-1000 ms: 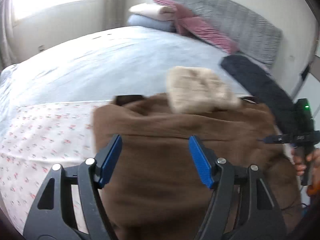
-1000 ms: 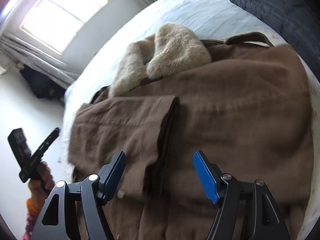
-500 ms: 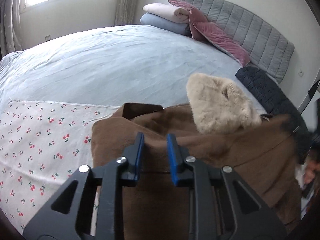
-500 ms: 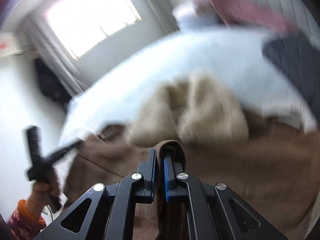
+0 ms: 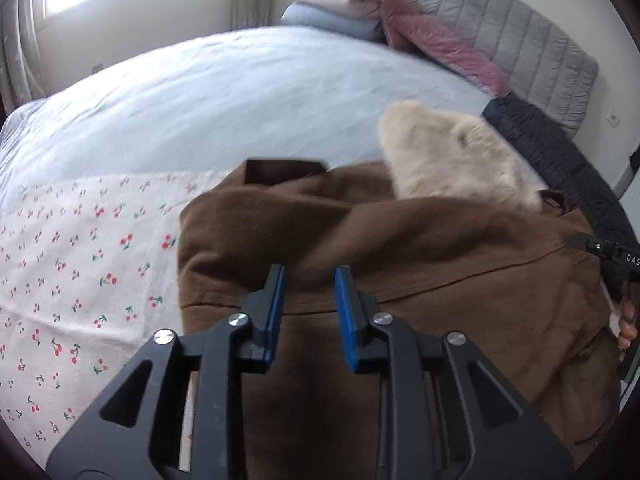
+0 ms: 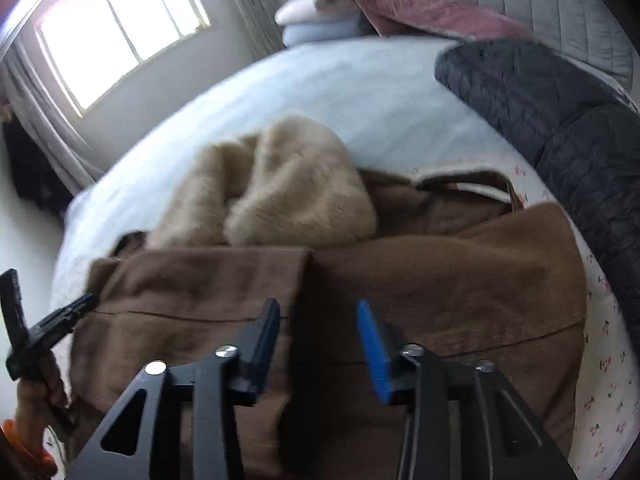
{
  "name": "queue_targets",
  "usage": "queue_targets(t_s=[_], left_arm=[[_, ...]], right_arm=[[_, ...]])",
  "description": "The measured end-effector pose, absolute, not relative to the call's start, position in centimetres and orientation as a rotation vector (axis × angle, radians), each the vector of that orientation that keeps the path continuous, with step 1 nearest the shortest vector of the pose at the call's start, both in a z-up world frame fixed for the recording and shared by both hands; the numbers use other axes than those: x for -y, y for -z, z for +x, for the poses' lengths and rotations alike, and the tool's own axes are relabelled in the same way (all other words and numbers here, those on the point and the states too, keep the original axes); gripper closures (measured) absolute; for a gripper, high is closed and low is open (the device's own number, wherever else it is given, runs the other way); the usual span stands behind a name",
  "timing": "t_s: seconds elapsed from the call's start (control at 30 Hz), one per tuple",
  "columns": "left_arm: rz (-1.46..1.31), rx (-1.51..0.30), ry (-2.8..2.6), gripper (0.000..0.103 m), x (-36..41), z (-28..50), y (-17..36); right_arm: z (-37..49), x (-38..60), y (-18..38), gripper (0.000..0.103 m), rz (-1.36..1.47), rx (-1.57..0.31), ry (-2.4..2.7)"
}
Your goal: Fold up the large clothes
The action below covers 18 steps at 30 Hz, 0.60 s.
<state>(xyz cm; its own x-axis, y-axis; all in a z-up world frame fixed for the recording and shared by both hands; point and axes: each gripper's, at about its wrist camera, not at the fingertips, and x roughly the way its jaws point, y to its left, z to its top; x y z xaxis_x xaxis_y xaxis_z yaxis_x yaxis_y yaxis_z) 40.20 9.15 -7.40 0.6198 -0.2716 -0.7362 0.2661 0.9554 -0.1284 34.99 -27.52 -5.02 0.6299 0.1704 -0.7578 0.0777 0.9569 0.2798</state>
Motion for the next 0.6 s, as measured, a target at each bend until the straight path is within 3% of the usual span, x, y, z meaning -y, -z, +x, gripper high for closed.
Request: queue_targets(t_s=[0.1, 0.23, 0.37, 0.4, 0.5, 0.57, 0.6], left_arm=[[0.012, -0.831, 0.357, 0.055, -7.8, 38.7, 7.3], [0.074, -0.889, 0.358, 0.054, -6.7, 38.1, 9.7], [0.028, -0.884, 0.362, 0.052, -7.9, 37.6, 10.7], [0.017, -0.891, 0.363, 0.052, -8.1, 37.6, 10.6], [0.036, -0.91, 0.35, 0.051, -8.4, 36.8, 9.8], [0.035, -0.922, 0.359, 0.043, -8.7, 35.6, 9.1], [0.019, -0.925, 0.374, 0.034, -8.9, 34.8, 8.6]], right_arm=[[34.4, 24.0, 3.8, 0.052, 0.205, -0.871, -0.131], [34.2, 19.0, 5.6, 0.051, 0.023, -0.924, -0.212], [32.8, 20.6, 9.3, 0.049, -0.047, -1.006, -0.137], [32.3, 21.7, 9.6, 0.043, -0.016, -1.009, -0.133], [30.5, 25.2, 8.6, 0.041, 0.166, -1.026, -0.159], [28.5, 26.7, 7.1, 0.04, 0.218, -1.023, -0.16], [27.4, 27.2, 6.2, 0.04, 0.233, -1.013, -0.172]])
